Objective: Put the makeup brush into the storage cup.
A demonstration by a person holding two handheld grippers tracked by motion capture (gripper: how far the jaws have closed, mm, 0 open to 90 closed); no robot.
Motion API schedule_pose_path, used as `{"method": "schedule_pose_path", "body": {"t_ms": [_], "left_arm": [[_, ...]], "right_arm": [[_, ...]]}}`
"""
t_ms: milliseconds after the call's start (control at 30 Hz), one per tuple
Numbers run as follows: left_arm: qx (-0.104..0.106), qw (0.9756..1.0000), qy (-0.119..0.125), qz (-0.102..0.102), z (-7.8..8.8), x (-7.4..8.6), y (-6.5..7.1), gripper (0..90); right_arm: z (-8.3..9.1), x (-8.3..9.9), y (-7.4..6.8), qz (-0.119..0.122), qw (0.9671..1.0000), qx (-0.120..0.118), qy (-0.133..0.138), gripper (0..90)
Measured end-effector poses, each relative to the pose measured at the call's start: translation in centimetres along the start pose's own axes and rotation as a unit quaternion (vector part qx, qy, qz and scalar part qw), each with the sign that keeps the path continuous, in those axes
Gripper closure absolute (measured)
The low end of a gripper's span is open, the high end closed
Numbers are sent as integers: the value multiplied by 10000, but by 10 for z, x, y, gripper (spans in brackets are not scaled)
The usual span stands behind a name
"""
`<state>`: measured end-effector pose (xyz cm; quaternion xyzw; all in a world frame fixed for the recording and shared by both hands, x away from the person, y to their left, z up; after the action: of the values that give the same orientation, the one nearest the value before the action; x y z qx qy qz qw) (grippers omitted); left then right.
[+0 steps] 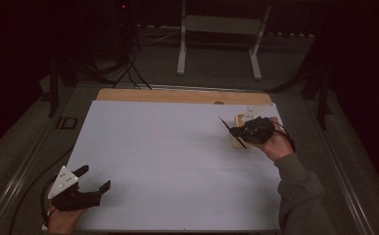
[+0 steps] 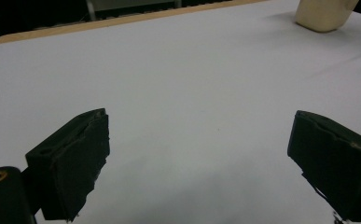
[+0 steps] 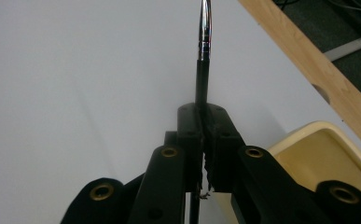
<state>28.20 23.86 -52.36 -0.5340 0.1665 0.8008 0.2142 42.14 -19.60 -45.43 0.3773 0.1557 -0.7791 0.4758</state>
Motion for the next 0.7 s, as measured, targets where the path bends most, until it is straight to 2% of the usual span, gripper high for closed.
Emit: {"method": "schedule_pose_path", "body": {"t_ms": [533,700], "left_arm": [[-15,10000,-13,9,0,0,-1,69],[-16,10000,-11,13,0,0,-1,69]], "right_arm": [[4,-8,1,-160,9992,-16,364,854],[7,-12,3,-214,9982,4,553,853]]}}
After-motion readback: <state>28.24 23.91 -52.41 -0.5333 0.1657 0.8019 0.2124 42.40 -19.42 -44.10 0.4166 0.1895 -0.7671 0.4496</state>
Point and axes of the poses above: each handheld gripper's, and its own axes: z roughly backward along the jaws, x roughly out of its underside, y roughly to its right, the point moved 9 cm from there along -z, roughly forward along the jaws, and after that the axes turned 5 degrees about y, right-handed, at the moved point
